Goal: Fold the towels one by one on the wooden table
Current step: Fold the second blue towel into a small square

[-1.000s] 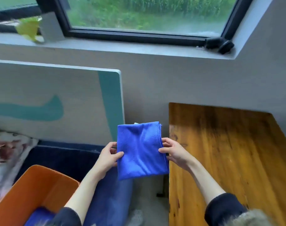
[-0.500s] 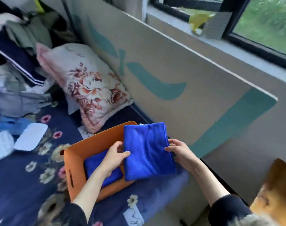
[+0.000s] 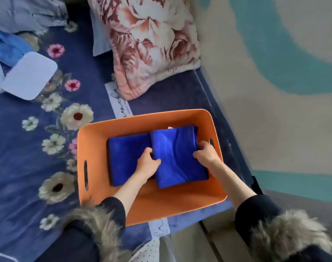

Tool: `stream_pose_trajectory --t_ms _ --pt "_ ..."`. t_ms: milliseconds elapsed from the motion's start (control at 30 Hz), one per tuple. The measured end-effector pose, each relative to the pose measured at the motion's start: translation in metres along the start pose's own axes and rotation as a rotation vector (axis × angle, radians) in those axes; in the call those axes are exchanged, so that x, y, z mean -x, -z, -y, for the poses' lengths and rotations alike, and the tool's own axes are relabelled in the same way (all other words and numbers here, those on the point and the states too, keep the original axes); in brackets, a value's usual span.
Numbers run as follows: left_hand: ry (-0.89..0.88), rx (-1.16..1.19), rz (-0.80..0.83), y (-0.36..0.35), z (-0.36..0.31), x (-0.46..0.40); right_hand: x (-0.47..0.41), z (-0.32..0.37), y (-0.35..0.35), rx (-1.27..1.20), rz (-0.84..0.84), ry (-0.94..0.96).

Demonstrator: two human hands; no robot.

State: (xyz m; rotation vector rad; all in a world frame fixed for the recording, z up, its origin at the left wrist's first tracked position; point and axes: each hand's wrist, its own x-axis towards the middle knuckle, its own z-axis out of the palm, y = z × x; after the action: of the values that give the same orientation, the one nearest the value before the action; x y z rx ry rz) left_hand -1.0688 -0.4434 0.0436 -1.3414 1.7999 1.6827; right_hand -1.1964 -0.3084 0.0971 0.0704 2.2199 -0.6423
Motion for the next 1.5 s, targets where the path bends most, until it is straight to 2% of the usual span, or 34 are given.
stream_pose_trajectory --t_ms 267,600,700,767,867,900,967,1067,1200,1333,1500 --pt "0.008 -0.091 -0.019 -0.028 0.027 -0.061 -0.057 -0.016 -0.039 0.231 -0.01 -0.003" --pt "-0.044 -0.143 -0.059 -0.031 0.039 -0.071 -0.064 -0.015 -0.053 0.322 -0.028 -0.049" --pt "-0.128 -0.245 -0.123 -0.029 0.039 -0.07 -0.06 -0.017 -0.06 0.405 -0.125 -0.019" --pt "-0.204 -0.365 -0.188 -0.027 0.04 -0.066 -0.055 -0.022 -0.066 0.557 -0.177 0.059" --pt "-0.431 -0.742 -0.267 -0.027 0.045 -0.061 -0.052 -0.037 -0.075 0.893 -0.16 0.308" --pt "-0.511 -0.846 -0.252 -0.029 0.048 -0.062 -0.053 -0.042 -0.077 1.0 -0.135 0.393" --pt "-0.569 -1.046 -0.113 -0.031 0.055 -0.068 -0.06 -0.05 -0.08 1.197 -0.079 0.483" --pt "-0.546 -1.217 -0.018 -0.029 0.067 -0.087 -0.081 -0.053 -0.08 1.356 0.013 0.429" --pt "-0.519 -1.242 0.007 -0.027 0.073 -0.103 -0.106 -0.057 -0.083 1.434 0.106 0.374" --pt "-0.483 -1.247 -0.003 -0.035 0.075 -0.108 -0.12 -0.063 -0.087 1.439 0.115 0.4" --pt "-0.43 -1.27 0.1 -0.032 0.067 -0.106 -0.11 -0.057 -0.088 1.385 0.154 0.37"
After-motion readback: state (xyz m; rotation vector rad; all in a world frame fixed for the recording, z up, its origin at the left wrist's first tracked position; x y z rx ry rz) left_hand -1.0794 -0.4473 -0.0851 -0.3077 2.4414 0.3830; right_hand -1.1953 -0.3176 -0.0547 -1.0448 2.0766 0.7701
